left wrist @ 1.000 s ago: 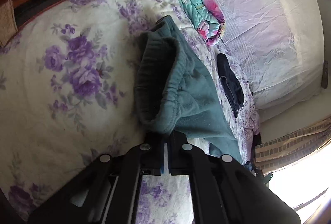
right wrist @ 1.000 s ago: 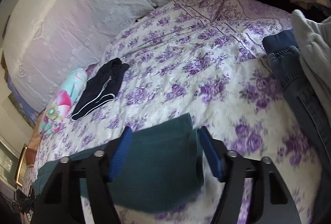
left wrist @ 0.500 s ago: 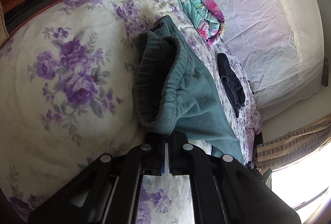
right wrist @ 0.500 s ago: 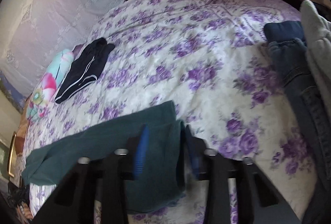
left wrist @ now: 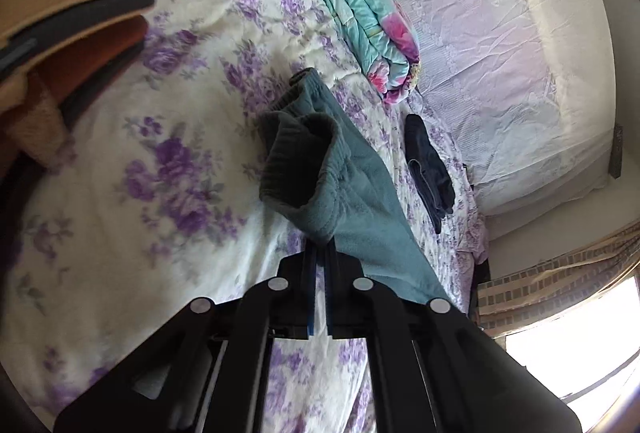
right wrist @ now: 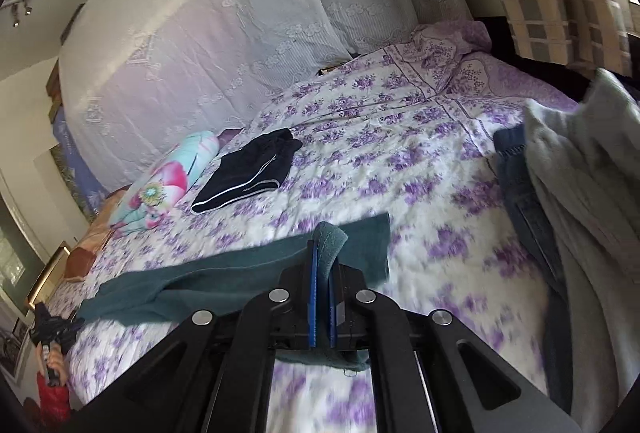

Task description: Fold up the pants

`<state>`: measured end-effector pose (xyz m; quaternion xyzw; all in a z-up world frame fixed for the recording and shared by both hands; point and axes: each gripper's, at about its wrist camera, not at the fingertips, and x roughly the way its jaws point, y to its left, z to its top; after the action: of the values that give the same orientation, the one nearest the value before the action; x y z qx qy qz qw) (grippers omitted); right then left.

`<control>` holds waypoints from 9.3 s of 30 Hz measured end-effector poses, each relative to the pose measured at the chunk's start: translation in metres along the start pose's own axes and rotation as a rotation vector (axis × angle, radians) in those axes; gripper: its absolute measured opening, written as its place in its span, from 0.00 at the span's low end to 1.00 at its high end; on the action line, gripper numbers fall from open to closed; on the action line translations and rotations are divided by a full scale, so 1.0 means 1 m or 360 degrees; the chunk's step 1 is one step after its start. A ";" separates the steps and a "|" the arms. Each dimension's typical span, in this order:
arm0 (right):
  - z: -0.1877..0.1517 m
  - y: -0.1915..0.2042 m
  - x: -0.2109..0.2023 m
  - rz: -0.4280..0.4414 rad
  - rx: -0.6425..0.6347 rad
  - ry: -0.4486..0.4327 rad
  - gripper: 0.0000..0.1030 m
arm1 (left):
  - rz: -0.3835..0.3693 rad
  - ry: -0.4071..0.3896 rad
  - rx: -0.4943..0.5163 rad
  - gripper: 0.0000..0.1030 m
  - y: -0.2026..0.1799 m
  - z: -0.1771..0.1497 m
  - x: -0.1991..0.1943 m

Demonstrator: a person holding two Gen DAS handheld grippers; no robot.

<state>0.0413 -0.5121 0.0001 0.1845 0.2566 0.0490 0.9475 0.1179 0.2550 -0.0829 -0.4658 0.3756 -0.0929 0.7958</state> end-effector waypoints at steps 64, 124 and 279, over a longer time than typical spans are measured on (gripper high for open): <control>-0.134 -0.075 -0.064 0.0168 0.0672 0.0201 0.61 | 0.0106 0.0093 -0.0046 0.41 0.007 -0.019 -0.007; -0.106 -0.049 0.006 0.0131 0.0601 0.0190 0.02 | 0.0092 0.0068 -0.0058 0.57 -0.004 -0.030 -0.002; -0.154 0.236 0.079 0.0533 -0.1267 0.0541 0.04 | 0.0071 -0.0011 0.0328 0.64 -0.009 0.039 -0.009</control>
<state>0.0326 -0.2283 -0.0720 -0.1654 0.3362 0.3256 0.8681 0.1400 0.2806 -0.0606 -0.3732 0.3717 -0.1117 0.8427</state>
